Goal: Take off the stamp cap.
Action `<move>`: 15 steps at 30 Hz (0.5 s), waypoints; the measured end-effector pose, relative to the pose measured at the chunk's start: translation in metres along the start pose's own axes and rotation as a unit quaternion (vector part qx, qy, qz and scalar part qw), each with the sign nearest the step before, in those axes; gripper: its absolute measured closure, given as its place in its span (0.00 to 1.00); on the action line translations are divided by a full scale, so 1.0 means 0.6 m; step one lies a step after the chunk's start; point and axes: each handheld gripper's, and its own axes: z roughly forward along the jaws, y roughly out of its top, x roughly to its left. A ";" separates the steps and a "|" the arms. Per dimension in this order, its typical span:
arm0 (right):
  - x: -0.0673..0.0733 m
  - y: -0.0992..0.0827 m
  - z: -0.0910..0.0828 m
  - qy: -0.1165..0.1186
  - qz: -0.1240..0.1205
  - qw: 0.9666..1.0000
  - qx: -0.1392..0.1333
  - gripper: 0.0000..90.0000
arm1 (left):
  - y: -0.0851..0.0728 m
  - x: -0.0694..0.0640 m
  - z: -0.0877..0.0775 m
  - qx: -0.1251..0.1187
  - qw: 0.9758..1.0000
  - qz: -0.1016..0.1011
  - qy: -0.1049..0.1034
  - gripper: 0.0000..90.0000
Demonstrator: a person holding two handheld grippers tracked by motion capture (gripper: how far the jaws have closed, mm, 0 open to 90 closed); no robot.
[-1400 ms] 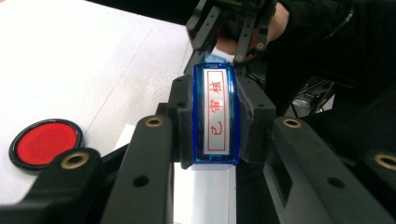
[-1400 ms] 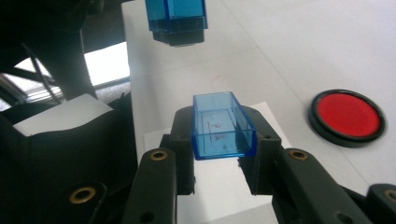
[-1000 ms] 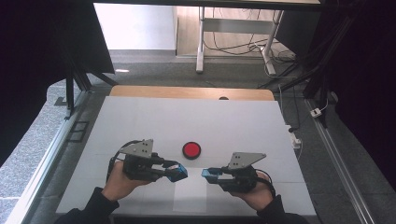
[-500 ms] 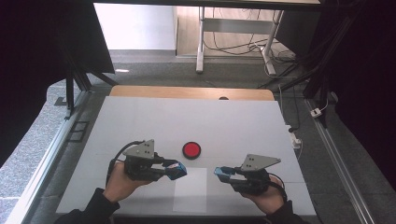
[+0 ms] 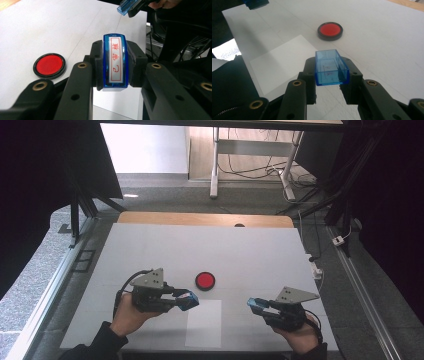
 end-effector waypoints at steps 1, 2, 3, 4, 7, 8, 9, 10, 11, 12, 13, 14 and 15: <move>-0.002 -0.003 -0.003 -0.003 0.005 1.000 -0.001 0.76 | 0.000 0.000 0.000 0.001 1.000 0.000 0.000 0.78; -0.004 -0.006 -0.006 -0.006 0.012 1.000 0.000 0.76 | 0.000 0.000 0.001 0.002 1.000 0.000 0.002 0.78; -0.004 -0.008 -0.009 -0.010 0.019 1.000 0.002 0.76 | 0.000 0.001 0.001 0.003 1.000 -0.001 0.002 0.78; -0.006 -0.011 -0.011 -0.012 0.024 1.000 0.002 0.76 | 0.000 0.001 0.001 0.003 1.000 -0.001 0.002 0.78; -0.009 -0.017 -0.020 -0.023 0.032 0.999 0.006 0.76 | -0.001 0.001 0.001 0.004 1.000 0.000 0.003 0.78; -0.011 -0.020 -0.022 -0.023 0.036 0.999 0.003 0.76 | -0.001 0.001 0.001 0.005 1.000 -0.001 0.004 0.78; -0.012 -0.022 -0.025 -0.030 0.039 0.999 0.003 0.76 | -0.001 0.002 0.001 0.005 1.000 -0.001 0.004 0.78; -0.014 -0.024 -0.028 -0.030 0.044 0.999 0.000 0.76 | -0.001 0.002 0.001 0.005 1.000 -0.001 0.004 0.78; -0.016 -0.027 -0.031 -0.034 0.047 0.998 -0.001 0.76 | -0.001 0.002 0.001 0.005 1.000 -0.002 0.005 0.78; -0.017 -0.029 -0.033 -0.035 0.050 0.998 -0.003 0.76 | -0.001 0.002 0.001 0.004 1.000 -0.003 0.006 0.78; -0.018 -0.031 -0.035 -0.037 0.052 0.998 -0.002 0.76 | -0.001 0.003 0.001 0.004 1.000 -0.005 0.008 0.78; -0.020 -0.034 -0.038 -0.041 0.055 0.998 -0.004 0.76 | -0.001 0.003 0.001 0.004 1.000 -0.005 0.009 0.78; -0.021 -0.036 -0.040 -0.043 0.057 0.997 -0.004 0.76 | -0.001 0.004 0.001 0.003 1.000 -0.007 0.009 0.78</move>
